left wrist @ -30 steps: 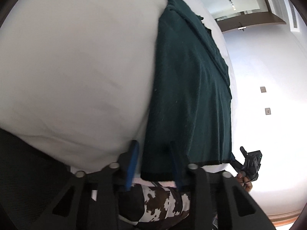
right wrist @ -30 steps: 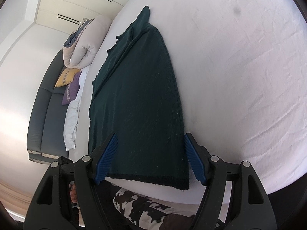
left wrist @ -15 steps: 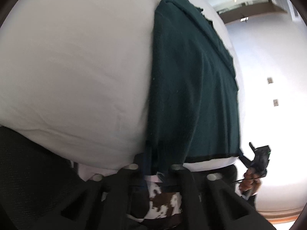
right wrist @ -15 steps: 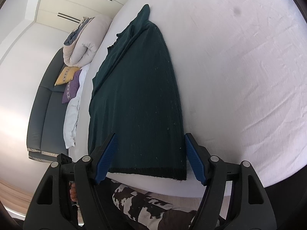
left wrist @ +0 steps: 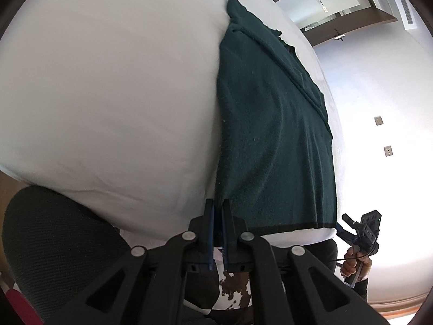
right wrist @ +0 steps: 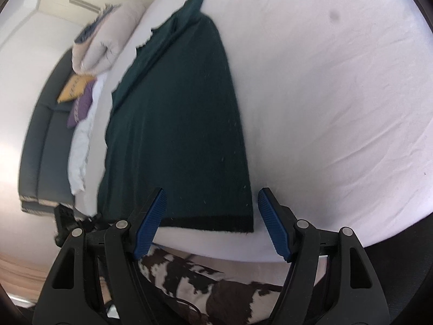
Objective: Fold small clothes
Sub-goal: 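Lift the hem with both grippers and fold it toward the collar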
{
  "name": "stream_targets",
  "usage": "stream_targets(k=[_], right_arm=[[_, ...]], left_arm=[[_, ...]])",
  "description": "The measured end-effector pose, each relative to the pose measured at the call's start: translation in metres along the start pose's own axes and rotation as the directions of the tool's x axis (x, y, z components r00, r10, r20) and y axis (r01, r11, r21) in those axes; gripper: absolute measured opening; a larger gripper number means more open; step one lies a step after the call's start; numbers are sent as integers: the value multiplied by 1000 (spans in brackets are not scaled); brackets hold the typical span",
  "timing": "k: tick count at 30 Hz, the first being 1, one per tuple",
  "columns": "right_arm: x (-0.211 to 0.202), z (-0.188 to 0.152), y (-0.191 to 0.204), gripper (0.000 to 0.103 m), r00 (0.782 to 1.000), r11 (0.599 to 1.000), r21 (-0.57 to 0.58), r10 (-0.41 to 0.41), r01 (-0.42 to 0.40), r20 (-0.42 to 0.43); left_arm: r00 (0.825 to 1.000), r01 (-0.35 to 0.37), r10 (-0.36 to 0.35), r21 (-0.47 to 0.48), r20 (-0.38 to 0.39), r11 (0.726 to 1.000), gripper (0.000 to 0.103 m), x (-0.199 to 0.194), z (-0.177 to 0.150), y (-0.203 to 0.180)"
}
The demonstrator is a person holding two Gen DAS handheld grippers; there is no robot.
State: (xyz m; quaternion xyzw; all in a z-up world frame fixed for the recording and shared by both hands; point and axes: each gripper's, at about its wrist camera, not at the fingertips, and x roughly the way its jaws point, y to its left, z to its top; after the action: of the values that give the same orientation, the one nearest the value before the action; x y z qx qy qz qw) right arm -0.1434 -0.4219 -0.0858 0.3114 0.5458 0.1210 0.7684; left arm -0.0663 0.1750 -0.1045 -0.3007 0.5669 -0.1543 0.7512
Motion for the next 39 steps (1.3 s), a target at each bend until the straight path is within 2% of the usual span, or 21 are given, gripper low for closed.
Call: stream_targets(k=[2,3,6,8,10,14,18,23,26,29,32,36,39], right_arm=[[2,-1,2,68,1000,1000,-10,-12,12,-12],[2,0,2,63,1000,1000,-9,-12,12,-17],[4,2,-1,34,999,1000,2,-7,7,-42],[4,0,-5,24,999,1000,2,-20,20,-50],[3,-1,-6,10,998,1000,3,-16,17,-53],[-2,-2,1,7,998,999,-32,-3,1,-55],[-12,6,10,6,998,997,-36,65,-65,-16],[-27,37,25,6,982,984,-17,179,-178,68],[-29,61,41,6,969,974,-34,226,-224,96],[-28,94,60,6,963,972,-62,235,-229,132],[-22,129,76,6,959,972,-75,232,-223,162],[-10,182,93,6,953,976,-70,218,-207,211],[3,222,100,6,948,980,-60,201,-192,245]], left_arm=[[1000,1,-1,-4,1,1000,4,2,-2,0],[1000,4,-4,-6,1,1000,4,3,-2,1],[1000,18,-18,-14,7,1000,4,1,-3,4],[999,33,-33,-17,11,999,4,-3,-3,6],[999,46,-46,-18,14,999,4,-5,-3,7],[994,104,-103,-33,26,994,4,-9,-2,4],[978,198,-194,-52,70,979,3,-20,4,-1],[942,308,-297,-52,155,950,3,-41,29,-14],[918,356,-340,-45,203,934,3,-51,50,-22],[899,383,-366,-26,240,923,3,-56,75,-34],[887,394,-377,-13,266,919,3,-55,102,-44],[869,425,-394,-43,299,904,3,-47,142,-45],[868,423,-384,-64,315,904,3,-32,172,-47]])
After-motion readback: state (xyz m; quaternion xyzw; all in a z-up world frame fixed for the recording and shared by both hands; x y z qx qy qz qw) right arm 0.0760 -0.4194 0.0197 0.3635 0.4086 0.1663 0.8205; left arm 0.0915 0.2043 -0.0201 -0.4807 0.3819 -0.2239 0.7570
